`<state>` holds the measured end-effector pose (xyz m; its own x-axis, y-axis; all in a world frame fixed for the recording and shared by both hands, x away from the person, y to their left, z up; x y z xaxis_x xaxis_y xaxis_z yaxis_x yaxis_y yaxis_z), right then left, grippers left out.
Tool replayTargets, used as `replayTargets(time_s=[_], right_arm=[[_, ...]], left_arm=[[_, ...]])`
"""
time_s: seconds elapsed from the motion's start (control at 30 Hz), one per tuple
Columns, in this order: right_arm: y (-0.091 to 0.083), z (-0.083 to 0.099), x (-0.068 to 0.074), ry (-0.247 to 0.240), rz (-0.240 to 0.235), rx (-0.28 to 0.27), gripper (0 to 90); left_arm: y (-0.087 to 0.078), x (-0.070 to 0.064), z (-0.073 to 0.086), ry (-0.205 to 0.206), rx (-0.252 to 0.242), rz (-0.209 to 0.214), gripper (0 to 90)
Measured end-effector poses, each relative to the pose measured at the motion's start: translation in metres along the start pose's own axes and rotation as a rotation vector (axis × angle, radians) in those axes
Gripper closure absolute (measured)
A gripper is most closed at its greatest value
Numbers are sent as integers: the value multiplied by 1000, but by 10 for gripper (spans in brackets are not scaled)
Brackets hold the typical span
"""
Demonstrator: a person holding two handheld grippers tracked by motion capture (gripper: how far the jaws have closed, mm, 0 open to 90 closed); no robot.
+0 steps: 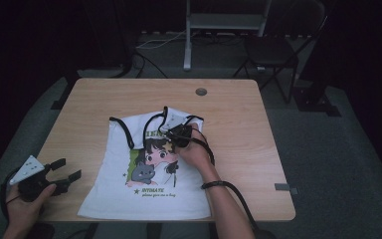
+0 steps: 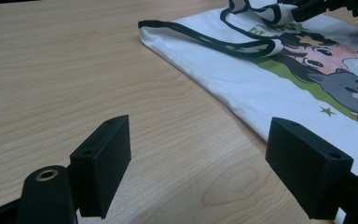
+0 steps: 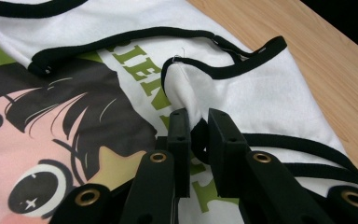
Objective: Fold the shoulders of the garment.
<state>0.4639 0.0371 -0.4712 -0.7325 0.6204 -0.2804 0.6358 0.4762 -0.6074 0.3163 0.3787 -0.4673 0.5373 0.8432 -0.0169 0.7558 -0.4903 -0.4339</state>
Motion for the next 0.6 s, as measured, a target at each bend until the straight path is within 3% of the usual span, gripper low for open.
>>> replayTargets(time_s=[0.6], right_arm=[[-7,3,12,-23,-17,-12,797]], left_arm=[[0,0,0,3,3,-1,216]])
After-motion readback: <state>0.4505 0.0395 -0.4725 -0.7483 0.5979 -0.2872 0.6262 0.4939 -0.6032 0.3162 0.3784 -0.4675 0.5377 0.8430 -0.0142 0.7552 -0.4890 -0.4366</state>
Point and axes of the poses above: each handheld gripper's, and its own axes: y roughly forward along the jaws, z roughly out of its underside, x roughly to its left, the point moved 7 cm from there along y, roughly forward along the jaws, and after that the axes turned 1 degree about z, right-handed, at the moved point
